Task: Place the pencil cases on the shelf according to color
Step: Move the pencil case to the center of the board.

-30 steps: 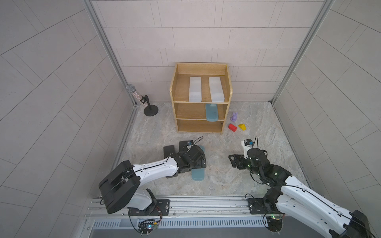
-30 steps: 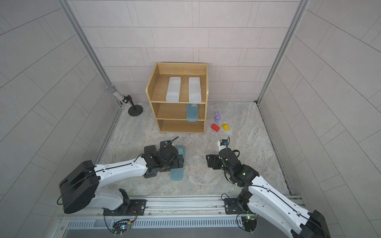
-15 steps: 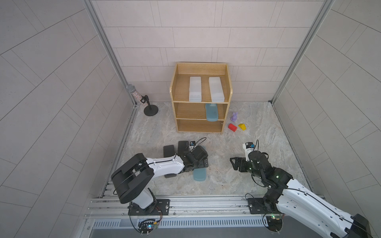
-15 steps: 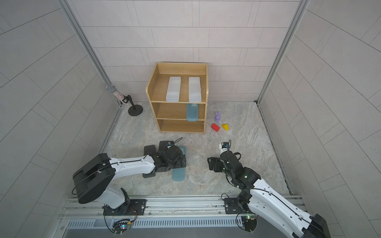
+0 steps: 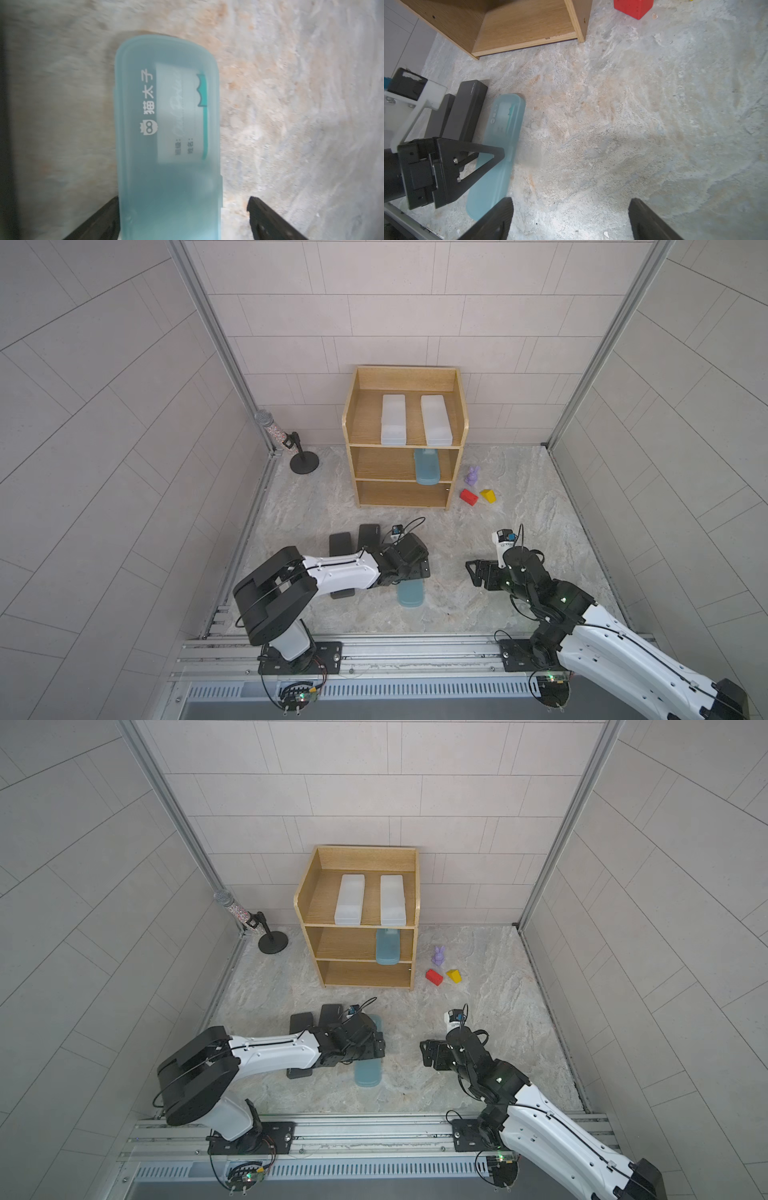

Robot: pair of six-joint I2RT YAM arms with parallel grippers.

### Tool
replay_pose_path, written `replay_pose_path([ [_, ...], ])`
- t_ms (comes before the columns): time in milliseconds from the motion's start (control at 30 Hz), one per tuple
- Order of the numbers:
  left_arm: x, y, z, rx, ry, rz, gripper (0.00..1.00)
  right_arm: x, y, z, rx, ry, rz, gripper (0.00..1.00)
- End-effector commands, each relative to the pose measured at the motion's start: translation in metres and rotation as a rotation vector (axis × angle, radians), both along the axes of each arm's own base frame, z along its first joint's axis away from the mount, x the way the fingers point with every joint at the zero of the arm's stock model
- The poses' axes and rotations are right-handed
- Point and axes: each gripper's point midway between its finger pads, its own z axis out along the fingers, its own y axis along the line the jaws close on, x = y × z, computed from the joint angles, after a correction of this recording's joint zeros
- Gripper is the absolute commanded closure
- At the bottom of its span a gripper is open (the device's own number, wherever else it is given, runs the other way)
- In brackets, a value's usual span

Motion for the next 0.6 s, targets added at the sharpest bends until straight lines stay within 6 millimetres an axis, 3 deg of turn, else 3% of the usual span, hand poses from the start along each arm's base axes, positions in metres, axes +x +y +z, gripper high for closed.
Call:
replay_pose_path([
  [0, 0.001, -0.024, 0.013, -0.071, -0.013, -0.018, 0.00, -0.001, -0.005, 0.004, -0.026, 0.007, -0.016, 0.07],
  [67, 0.003, -0.023, 0.020, -0.098, -0.035, -0.003, 0.00, -0.001, -0.008, 0.005, -0.034, 0.014, -0.031, 0.05],
  [167, 0.007, -0.003, 0.037, -0.096, -0.110, 0.047, 0.00, -0.002, -0.008, 0.006, -0.037, 0.035, -0.046, 0.00],
  [300, 0.014, 0.048, 0.060, -0.083, -0.217, 0.149, 0.00, -0.003, 0.003, 0.003, -0.013, 0.065, -0.067, 0.00],
  [400, 0.015, 0.088, 0.067, -0.077, -0.217, 0.188, 0.00, -0.006, 0.024, 0.005, -0.042, 0.034, -0.049, 0.00],
  [567, 0.012, 0.146, 0.070, -0.038, -0.205, 0.265, 0.00, -0.014, 0.081, 0.001, -0.050, 0.048, 0.017, 0.00],
])
